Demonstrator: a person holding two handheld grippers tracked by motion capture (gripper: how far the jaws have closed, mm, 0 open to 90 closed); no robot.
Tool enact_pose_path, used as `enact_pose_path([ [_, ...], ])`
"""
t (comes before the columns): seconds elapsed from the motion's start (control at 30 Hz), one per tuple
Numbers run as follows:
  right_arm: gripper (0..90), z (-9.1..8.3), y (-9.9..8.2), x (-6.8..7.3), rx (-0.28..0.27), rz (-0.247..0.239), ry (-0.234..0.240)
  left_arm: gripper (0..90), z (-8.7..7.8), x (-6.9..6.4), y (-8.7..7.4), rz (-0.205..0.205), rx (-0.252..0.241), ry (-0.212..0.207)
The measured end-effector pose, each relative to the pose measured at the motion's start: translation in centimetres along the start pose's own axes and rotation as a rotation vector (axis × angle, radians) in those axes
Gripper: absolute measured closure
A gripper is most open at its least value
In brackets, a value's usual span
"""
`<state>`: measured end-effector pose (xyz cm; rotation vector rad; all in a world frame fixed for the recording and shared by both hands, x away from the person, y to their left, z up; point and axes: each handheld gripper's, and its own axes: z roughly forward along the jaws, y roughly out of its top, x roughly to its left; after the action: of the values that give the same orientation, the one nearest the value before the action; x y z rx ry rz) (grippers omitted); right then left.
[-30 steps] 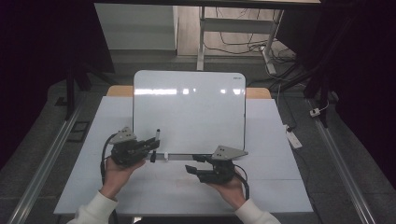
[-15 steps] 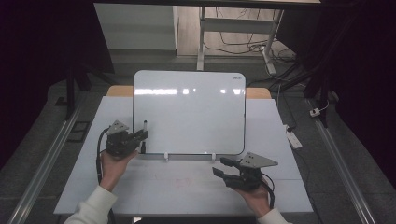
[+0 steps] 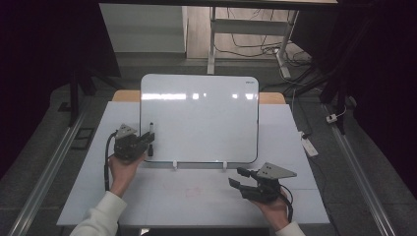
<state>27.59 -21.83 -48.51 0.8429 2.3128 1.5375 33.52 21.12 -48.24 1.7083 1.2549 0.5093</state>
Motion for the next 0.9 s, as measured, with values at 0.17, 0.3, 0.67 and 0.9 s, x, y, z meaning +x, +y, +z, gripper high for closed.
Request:
enact_pose_path([
  [0.17, 46.3, -0.6, -0.2, -0.2, -0.005, -0.012, -0.025, 81.0, 0.5, -0.1, 0.0, 0.011, -0.012, 0.024],
  [0.3, 46.2, -1.3, -0.5, -0.6, -0.008, -0.015, -0.043, 80.9, 0.9, -0.2, -0.1, 0.019, -0.012, 0.040],
  [0.67, 46.0, -3.6, -1.6, -2.1, -0.016, -0.023, -0.140, 80.0, 1.5, -0.4, -0.4, 0.028, -0.026, 0.051],
  [0.9, 46.0, -4.1, -1.9, -2.5, -0.017, -0.026, -0.155, 79.8, 1.5, -0.4, -0.6, 0.042, -0.038, 0.054],
])
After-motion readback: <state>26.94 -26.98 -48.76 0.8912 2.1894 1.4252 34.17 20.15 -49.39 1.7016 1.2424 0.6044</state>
